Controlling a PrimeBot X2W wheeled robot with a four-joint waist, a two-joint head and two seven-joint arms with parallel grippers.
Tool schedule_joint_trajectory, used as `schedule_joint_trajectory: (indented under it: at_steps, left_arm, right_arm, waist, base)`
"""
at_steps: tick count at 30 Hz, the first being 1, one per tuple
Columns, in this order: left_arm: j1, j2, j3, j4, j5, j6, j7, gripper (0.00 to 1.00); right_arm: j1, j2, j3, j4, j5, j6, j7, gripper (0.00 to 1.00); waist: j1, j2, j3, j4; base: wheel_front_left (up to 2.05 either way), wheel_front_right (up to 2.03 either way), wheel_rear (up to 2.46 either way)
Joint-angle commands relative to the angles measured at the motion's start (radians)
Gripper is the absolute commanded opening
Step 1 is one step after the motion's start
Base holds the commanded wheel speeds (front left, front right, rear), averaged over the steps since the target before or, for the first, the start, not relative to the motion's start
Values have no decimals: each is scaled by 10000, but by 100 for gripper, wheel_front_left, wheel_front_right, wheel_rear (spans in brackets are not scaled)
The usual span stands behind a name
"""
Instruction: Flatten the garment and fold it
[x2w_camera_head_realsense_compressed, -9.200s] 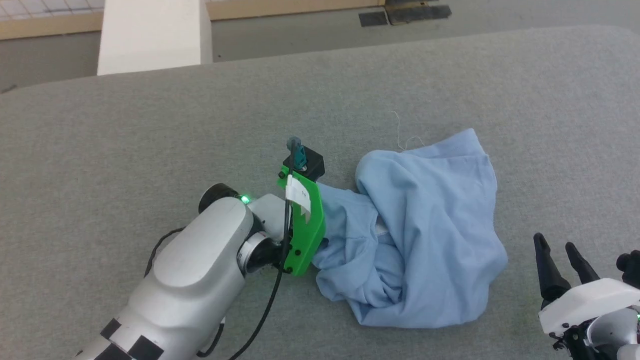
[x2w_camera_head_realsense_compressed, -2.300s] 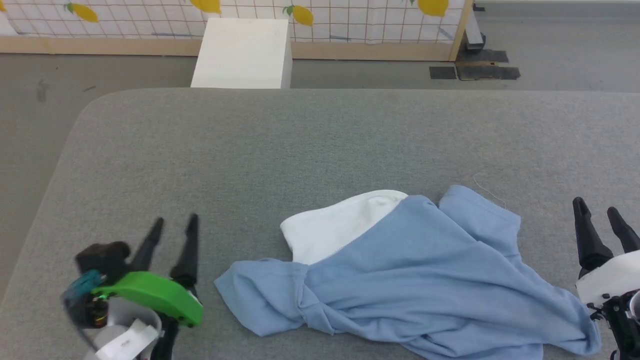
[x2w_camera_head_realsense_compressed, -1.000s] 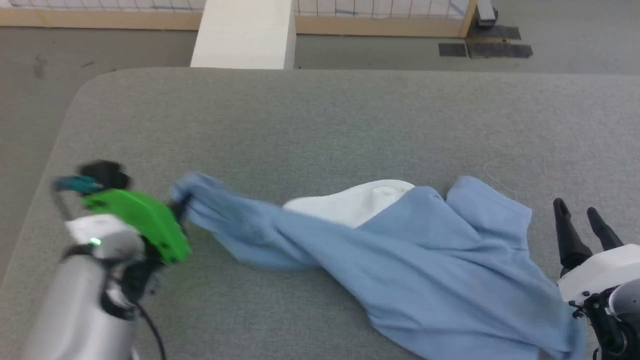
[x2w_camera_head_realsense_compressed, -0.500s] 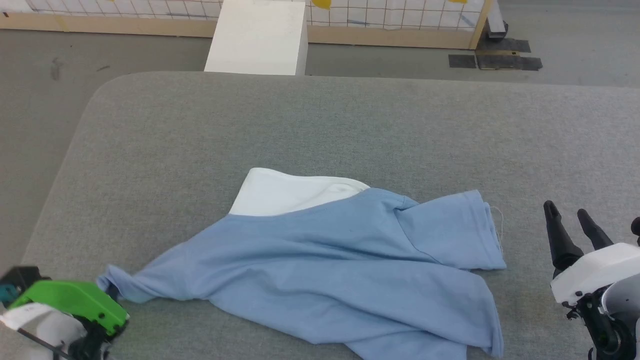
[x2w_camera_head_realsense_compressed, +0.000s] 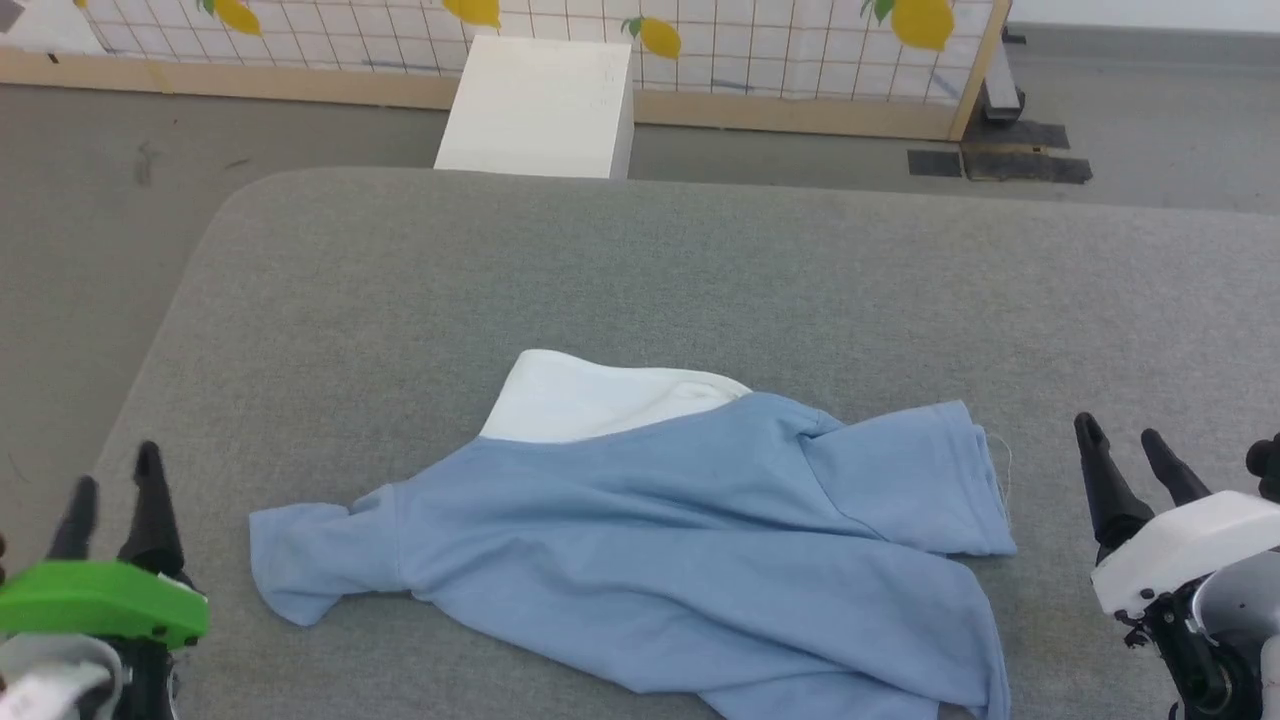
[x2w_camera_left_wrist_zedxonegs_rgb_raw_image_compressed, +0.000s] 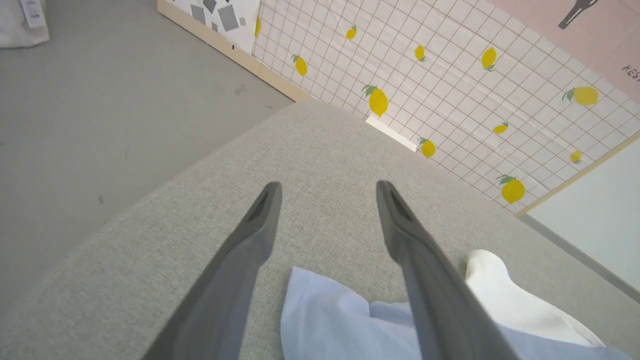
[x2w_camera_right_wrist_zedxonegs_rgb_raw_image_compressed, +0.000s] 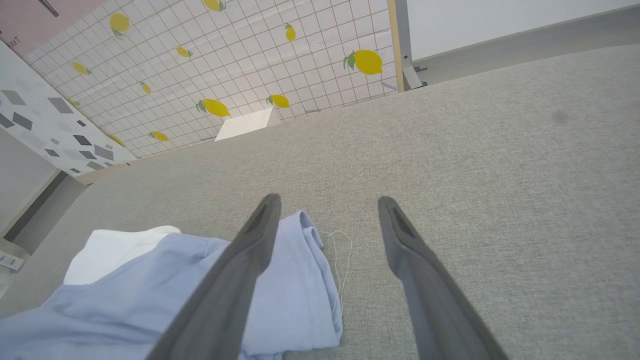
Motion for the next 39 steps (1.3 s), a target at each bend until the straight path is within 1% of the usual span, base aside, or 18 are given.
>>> schedule_joint_trajectory:
  at_steps: [1,3,5,9,12,15,17,19,24,30,35,36,37,38,39]
  left_arm:
    - [285,-4,-42,-103,376,-217,-634,100]
    - [521,-99,-188,-125,811,-413,-1480,100]
    - [719,-256,-400,-30,1095,-527,-1971,100]
    - [831,-519,-659,199,1367,-628,-2356,100]
    - [711,-571,-763,364,1460,-726,-2463,100]
    - [490,-574,-792,516,1448,-836,-2512,100]
    - [302,-568,-795,587,1387,-951,-2542,100]
    - [95,-539,-816,658,1366,-1051,-2565,100]
    - [-438,-478,-897,866,1359,-1272,-2624,100]
    - [-923,-512,-1008,1151,1342,-1487,-2688,100]
    - [-997,-545,-1013,1365,1348,-1577,-2720,100]
    - [-988,-545,-1013,1398,1354,-1588,-2724,100]
    - [-979,-548,-1010,1438,1362,-1597,-2728,100]
    - [-976,-551,-1003,1459,1370,-1603,-2731,100]
    - [-960,-549,-1003,1486,1386,-1610,-2734,100]
  right_arm:
    - [109,1,-6,59,-5,-11,64,100]
    - [206,1,-47,115,-140,-11,240,100]
    - [304,1,-158,167,-296,-11,524,100]
    - [354,1,-220,152,-891,-11,1531,100]
    - [73,1,-64,-16,-1390,-11,2413,100]
    - [-458,1,355,-110,-2120,-11,3705,100]
    - [-955,1,662,-180,-2620,-11,4315,100]
    - [-1450,1,915,-89,-3035,-11,4955,100]
    - [-2452,-211,1453,512,-3704,-11,6033,100]
    - [-2621,-341,1876,1405,-4036,-11,7096,100]
    - [-2309,-377,2506,1817,-3697,-11,7773,100]
    - [-2288,-383,2557,1829,-3617,-11,7847,48]
    - [-2292,-404,2615,1806,-3510,-11,7837,18]
    - [-2309,-424,2625,1773,-3423,-11,7800,0]
    - [-2343,-453,2603,1709,-3336,-11,7732,0]
  waist:
    - [0,36,-55,21]
    - [0,36,-82,36]
    - [0,36,-77,76]
    - [0,36,51,148]
    - [0,36,247,169]
    - [0,36,550,184]
    - [0,36,793,196]
    - [0,36,1046,221]
    - [0,36,1584,374]
    - [0,36,1930,590]
    - [0,36,1948,582]
    - [0,36,1926,555]
    - [0,36,1886,514]
    - [0,36,1846,481]
    - [0,36,1777,430]
  base:
    - [0,0,0]
    - [0,0,0]
    - [0,0,0]
    - [0,0,0]
    - [0,0,0]
    - [0,0,0]
    - [0,0,0]
    - [0,0,0]
    - [0,0,0]
    - [0,0,0]
    - [0,0,0]
    - [0,0,0]
    - [0,0,0]
    - [0,0,0]
    - [0,0,0]
